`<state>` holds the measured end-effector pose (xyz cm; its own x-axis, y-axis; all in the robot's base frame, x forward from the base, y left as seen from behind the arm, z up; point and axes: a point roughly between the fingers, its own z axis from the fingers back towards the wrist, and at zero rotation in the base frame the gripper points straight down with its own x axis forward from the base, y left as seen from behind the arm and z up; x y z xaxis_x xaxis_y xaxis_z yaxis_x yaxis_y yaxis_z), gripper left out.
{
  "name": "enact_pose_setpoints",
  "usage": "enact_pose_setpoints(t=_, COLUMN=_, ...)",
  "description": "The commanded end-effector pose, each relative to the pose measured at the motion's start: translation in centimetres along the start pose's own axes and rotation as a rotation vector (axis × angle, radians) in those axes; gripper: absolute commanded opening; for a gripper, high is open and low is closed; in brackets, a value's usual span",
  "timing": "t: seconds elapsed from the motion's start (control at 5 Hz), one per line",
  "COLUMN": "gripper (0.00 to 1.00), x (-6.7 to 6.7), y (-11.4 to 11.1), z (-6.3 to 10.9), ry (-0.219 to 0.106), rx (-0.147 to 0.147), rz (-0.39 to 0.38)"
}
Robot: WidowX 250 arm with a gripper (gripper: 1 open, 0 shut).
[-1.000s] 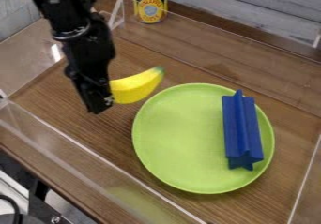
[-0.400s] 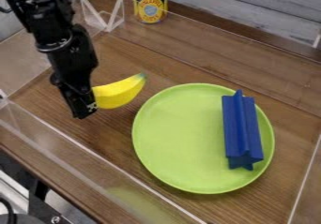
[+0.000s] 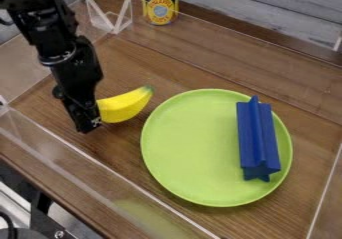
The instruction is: Remove the banana from inside the green plate and put it on the table
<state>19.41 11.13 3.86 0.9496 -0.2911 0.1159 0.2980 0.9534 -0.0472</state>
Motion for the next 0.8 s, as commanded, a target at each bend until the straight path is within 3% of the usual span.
enact_pose_setpoints(t=0.0, gripper=0.0, x=-0.06, y=0.6, z=0.26, ry=-0.009, rx=0.028, rz=0.006)
enact_pose_setpoints(t=0.6, gripper=0.0, x=-0.32, y=0.65, z=0.24, ry=0.013, rx=0.04, rz=0.0)
